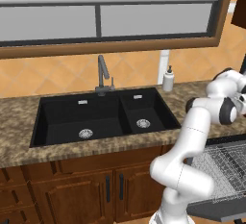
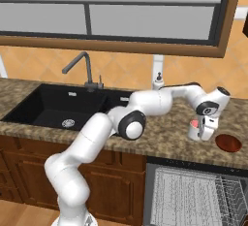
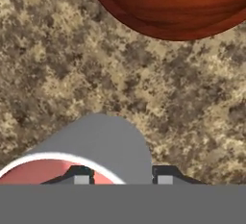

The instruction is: Pick up the cup and bowl from the counter, place them in the dishwasher, and close the dishwasher door.

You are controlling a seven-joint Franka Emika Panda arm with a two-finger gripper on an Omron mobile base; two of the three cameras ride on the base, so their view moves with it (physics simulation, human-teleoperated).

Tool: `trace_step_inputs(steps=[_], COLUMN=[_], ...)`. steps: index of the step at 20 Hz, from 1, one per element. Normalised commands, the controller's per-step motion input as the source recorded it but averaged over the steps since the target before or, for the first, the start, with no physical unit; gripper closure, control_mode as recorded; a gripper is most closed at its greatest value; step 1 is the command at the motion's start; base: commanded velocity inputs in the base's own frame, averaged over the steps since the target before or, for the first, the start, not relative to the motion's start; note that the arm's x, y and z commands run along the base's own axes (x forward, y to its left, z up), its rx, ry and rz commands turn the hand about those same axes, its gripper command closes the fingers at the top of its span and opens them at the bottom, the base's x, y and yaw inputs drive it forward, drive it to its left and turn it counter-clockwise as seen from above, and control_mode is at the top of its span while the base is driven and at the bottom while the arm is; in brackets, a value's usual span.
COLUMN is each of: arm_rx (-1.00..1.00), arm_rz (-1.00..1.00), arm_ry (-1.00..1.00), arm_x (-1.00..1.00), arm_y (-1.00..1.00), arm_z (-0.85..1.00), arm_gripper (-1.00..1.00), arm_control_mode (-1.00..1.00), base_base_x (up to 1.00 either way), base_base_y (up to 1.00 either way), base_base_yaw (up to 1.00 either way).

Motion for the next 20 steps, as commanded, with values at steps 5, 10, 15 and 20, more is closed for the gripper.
trace_step_inputs(steps=[5,10,15,20], arm_rx=[-0.04,-0.06,-0.05,-0.12], arm_rz=[-0.03,-0.02,-0.01,0.0], arm_ry=[0.0,0.0,0.0,0.0], arm_x=[-0.24,-0.93,-1.0,-1.0], arm_y=[0.27,0.18,0.31,0.95], arm_z=[0.0,0.23,0.27,0.01], arm_gripper=[1.0,1.0,1.0,1.0], arm_control_mode=[-1.0,-1.0,-1.0,-1.0], base_base_x=[0.0,0.0,0.0,0.0], base_base_y=[0.0,0.0,0.0,0.0], base_base_yaw=[0.0,0.0,0.0,0.0])
